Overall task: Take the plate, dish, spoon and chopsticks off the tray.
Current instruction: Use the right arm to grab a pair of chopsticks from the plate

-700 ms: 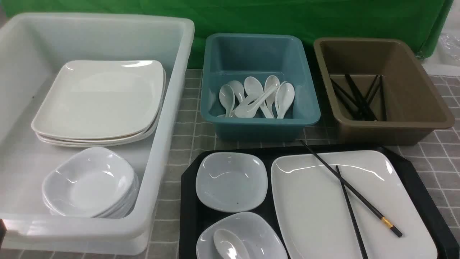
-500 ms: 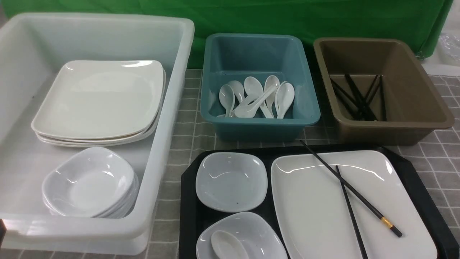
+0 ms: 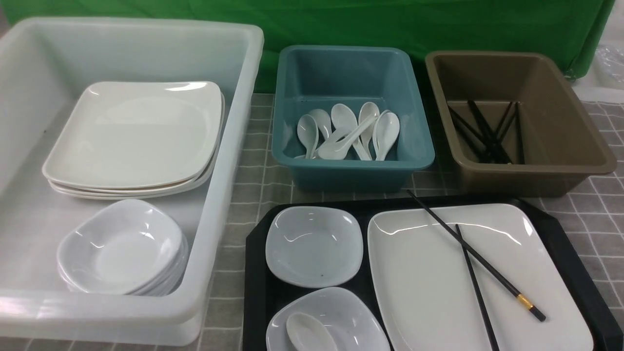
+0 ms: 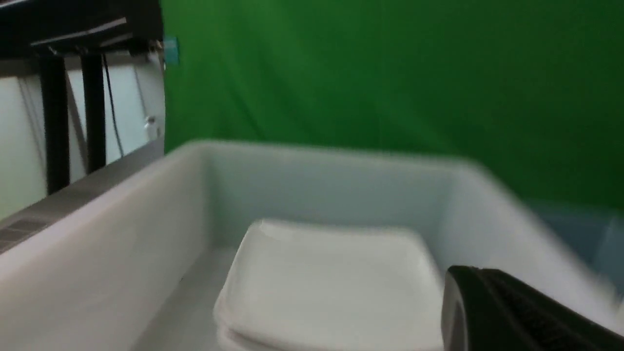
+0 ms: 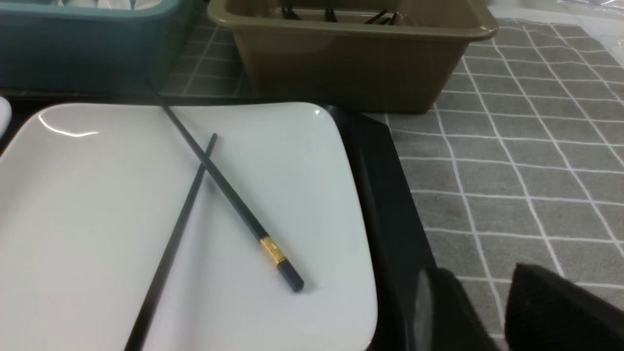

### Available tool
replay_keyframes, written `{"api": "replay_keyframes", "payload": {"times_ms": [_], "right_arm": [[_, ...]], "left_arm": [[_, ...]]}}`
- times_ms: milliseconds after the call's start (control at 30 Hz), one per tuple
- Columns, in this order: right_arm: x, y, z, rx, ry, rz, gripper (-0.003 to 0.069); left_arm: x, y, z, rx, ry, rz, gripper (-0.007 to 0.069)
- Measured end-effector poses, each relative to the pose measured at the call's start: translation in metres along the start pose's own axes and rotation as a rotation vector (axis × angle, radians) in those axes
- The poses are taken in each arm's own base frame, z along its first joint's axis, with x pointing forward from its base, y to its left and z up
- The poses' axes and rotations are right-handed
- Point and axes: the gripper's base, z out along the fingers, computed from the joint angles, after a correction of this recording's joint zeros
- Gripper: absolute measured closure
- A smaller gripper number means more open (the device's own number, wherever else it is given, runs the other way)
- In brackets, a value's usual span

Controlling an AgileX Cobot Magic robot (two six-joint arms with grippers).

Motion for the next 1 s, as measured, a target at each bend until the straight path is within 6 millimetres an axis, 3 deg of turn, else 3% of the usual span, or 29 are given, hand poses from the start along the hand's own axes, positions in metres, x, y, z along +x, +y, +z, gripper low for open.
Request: {"api": "replay_keyframes", "payload": {"times_ms": [167, 500, 567, 667, 733, 867, 900, 933, 1000], "right_arm": [[0.0, 0.0, 0.0, 0.0, 0.0, 0.0, 0.0421], [-0.001, 0.0, 0.0, -0.002, -0.013, -0.014, 0.0421], [-0.007, 0.002, 0.0, -0.026, -0.081, 0.099, 0.0421], [-0.029, 0.003, -0.005, -0.115, -0.317, 0.468, 0.0421], [-0.036, 0.002, -0.008, -0.153, -0.397, 0.599, 0.0421], [-0.054, -0.002, -0.018, -0.223, -0.625, 0.732, 0.0426], [-0.056, -0.003, -0.019, -0.226, -0.648, 0.733, 0.0426], [-0.056, -0.003, -0.019, -0.226, -0.651, 0.732, 0.0426], [-0.057, -0.003, -0.021, -0.247, -0.667, 0.782, 0.0426]], "left_arm": [[-0.02, 0.001, -0.002, 0.0, -0.219, -0.117, 0.062], [-0.03, 0.0, -0.005, 0.037, -0.332, -0.228, 0.062], [-0.034, 0.0, -0.006, 0.047, -0.379, -0.249, 0.062], [-0.044, 0.0, -0.011, 0.077, -0.5, -0.295, 0.062], [-0.05, -0.001, -0.012, 0.09, -0.526, -0.32, 0.062], [-0.105, -0.019, -0.013, 0.154, -0.495, -0.393, 0.062], [-0.129, -0.03, -0.01, 0.163, -0.418, -0.364, 0.062], [-0.129, -0.03, -0.009, 0.16, -0.412, -0.359, 0.062], [-0.16, -0.044, 0.012, 0.117, -0.188, -0.291, 0.062]]}}
